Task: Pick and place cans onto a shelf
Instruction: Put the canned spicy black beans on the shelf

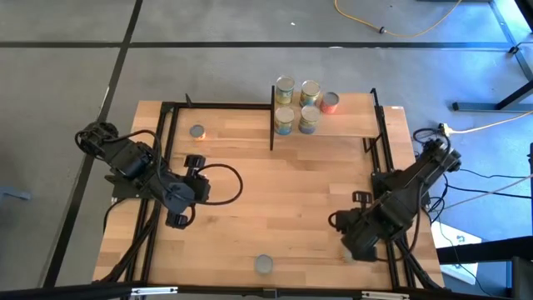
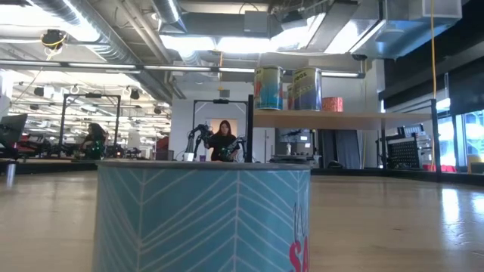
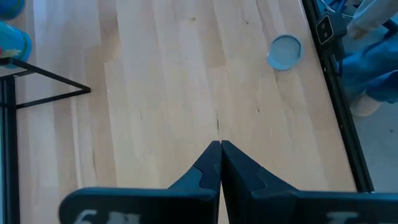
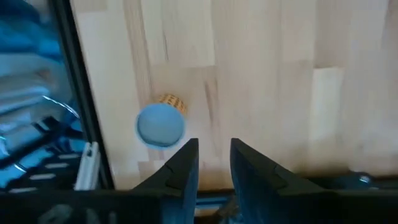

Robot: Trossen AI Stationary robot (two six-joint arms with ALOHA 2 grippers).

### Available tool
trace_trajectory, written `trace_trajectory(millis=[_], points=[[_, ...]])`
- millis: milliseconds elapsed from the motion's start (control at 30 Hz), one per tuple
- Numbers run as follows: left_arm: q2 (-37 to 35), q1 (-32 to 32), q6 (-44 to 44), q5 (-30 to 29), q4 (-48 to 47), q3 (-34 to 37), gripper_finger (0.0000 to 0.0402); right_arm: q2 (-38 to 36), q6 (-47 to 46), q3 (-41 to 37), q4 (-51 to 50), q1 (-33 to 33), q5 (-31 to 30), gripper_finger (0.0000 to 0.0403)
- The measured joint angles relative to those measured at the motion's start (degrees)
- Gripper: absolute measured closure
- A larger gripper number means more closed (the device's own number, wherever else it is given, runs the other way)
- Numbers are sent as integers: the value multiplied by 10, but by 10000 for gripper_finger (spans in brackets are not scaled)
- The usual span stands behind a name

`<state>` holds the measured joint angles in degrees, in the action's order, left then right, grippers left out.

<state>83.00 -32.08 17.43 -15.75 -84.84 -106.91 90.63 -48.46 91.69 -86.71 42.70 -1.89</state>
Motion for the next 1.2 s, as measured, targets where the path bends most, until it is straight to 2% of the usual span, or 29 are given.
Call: trace_trajectory(millis=[233,467,667,1200], points=[[0,1,0,1,0,0,401,-80,-12,-150,155,0,11,310],[0,1,0,-21,0,0,402,-83,11,-275,296,0,116,310],[0,5,4,-32,0,0,401,-83,24,-333,375,3,125,310],[0,52,4,-31,0,0,401,-83,22,-429,457,3,140,310]])
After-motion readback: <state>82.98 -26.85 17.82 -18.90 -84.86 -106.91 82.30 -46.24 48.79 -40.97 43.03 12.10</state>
